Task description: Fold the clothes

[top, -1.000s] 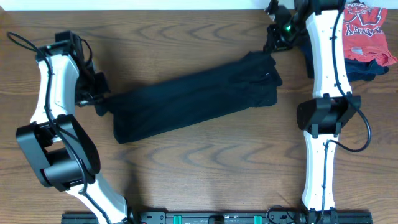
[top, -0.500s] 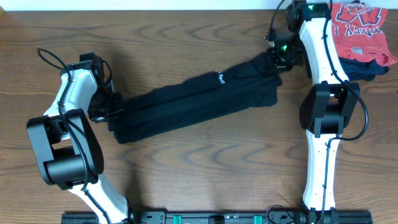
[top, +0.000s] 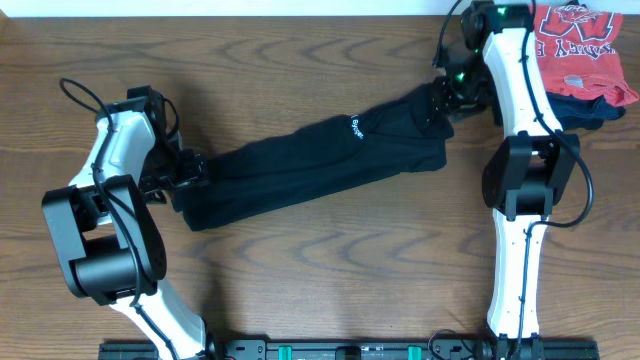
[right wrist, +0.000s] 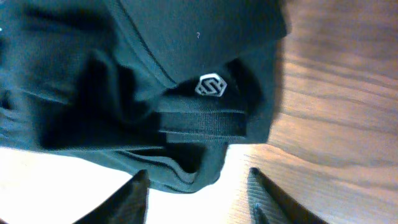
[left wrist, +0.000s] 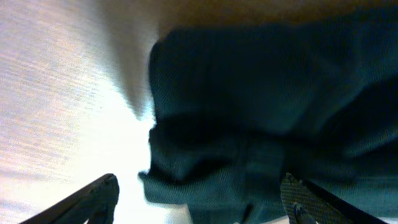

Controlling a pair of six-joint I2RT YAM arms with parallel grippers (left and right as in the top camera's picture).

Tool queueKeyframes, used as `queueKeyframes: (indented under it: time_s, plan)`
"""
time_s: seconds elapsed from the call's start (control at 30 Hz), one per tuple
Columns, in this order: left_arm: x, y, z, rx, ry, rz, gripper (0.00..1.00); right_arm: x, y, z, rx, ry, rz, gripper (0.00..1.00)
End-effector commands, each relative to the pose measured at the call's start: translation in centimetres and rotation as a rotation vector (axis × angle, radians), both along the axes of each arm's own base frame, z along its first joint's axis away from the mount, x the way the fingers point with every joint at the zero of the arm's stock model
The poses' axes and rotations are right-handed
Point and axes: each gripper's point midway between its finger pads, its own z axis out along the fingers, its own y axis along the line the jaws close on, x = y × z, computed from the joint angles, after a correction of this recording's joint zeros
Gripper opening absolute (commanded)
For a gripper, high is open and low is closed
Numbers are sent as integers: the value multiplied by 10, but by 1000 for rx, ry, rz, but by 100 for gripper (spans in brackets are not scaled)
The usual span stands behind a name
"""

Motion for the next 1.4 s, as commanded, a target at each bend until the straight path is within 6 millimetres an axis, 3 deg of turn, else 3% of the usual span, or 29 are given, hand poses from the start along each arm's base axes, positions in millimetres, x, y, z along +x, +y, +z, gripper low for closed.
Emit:
queueKeyframes:
  time_s: [0.0, 0.07, 0.17, 0.5, 1.03, 1.13, 1.27, 1.33, 1.37]
  plan:
    - [16, 7, 27, 12, -65, -6, 88, 16, -4, 38, -1, -122, -5, 72]
    - [17, 4, 36, -6, -86, -40, 90, 21, -3, 53, 2, -167, -3, 85]
    - [18, -9, 41, -87, -109, -93, 93, 25, 3, 69, 18, -218, 5, 91]
    - [-16, -26, 12, -173, -19, -131, 95, 25, 18, 73, 39, -236, 68, 92]
    - [-23, -28, -47, -149, -94, -128, 90, 27, 20, 73, 48, -244, 76, 92]
    - [-30, -29, -60, -145, -101, -110, 77, 27, 20, 73, 48, -247, 75, 91]
    - [-35, -29, -70, -137, -109, -102, 34, 27, 20, 73, 49, -247, 75, 91]
    - [-34, -22, -70, -116, -110, -61, 6, 27, 21, 73, 49, -247, 75, 91]
    - [-33, -16, -69, -97, -108, -24, 6, 27, 21, 73, 51, -246, 76, 90]
